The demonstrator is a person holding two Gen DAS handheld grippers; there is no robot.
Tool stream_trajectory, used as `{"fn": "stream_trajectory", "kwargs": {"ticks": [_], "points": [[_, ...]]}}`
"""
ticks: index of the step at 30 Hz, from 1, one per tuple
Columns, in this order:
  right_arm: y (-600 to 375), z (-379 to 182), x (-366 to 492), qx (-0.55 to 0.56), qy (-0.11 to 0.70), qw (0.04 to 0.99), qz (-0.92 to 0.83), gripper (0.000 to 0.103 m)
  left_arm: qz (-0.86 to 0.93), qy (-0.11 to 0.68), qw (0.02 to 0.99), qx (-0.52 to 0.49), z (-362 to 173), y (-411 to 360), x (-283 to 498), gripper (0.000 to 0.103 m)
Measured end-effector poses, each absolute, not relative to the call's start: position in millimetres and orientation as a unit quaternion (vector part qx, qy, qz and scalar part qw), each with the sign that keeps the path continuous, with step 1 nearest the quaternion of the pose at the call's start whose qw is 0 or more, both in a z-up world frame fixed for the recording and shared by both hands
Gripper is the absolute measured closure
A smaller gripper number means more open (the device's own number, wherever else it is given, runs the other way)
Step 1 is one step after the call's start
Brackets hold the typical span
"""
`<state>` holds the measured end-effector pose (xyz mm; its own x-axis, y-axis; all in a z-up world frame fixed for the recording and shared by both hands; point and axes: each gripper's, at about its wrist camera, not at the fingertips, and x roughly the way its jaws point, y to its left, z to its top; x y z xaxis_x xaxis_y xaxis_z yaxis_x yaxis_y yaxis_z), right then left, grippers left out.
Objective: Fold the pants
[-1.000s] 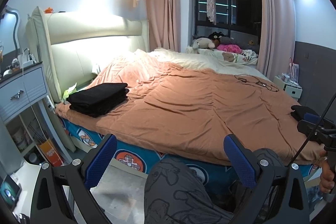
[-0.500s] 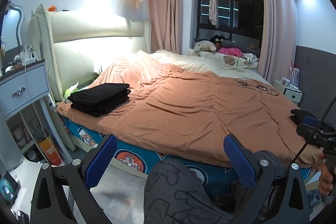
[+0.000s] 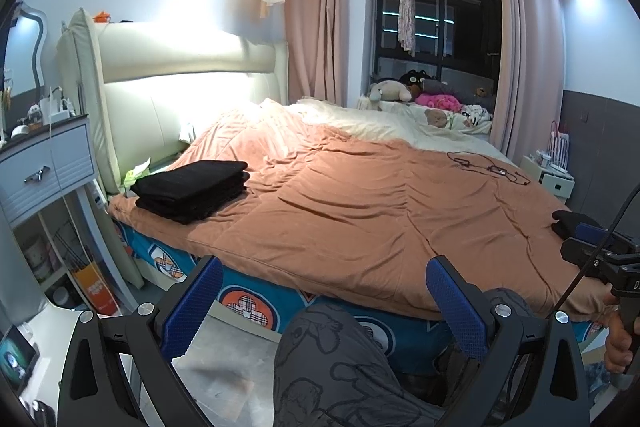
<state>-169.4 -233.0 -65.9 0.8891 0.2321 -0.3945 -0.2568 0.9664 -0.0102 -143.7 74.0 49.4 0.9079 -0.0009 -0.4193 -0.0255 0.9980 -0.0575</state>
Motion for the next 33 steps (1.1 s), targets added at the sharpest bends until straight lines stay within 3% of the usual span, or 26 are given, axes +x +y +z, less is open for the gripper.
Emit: {"fn": "stream_trajectory", "kwargs": {"ticks": [33], "points": [[-232.4,-64.3,-172.1,-0.028,0.202,0.971,0.128,0.000,0.013,0.208,0.977,-0.035,53.8,68.7,-155.3,0.001]]}}
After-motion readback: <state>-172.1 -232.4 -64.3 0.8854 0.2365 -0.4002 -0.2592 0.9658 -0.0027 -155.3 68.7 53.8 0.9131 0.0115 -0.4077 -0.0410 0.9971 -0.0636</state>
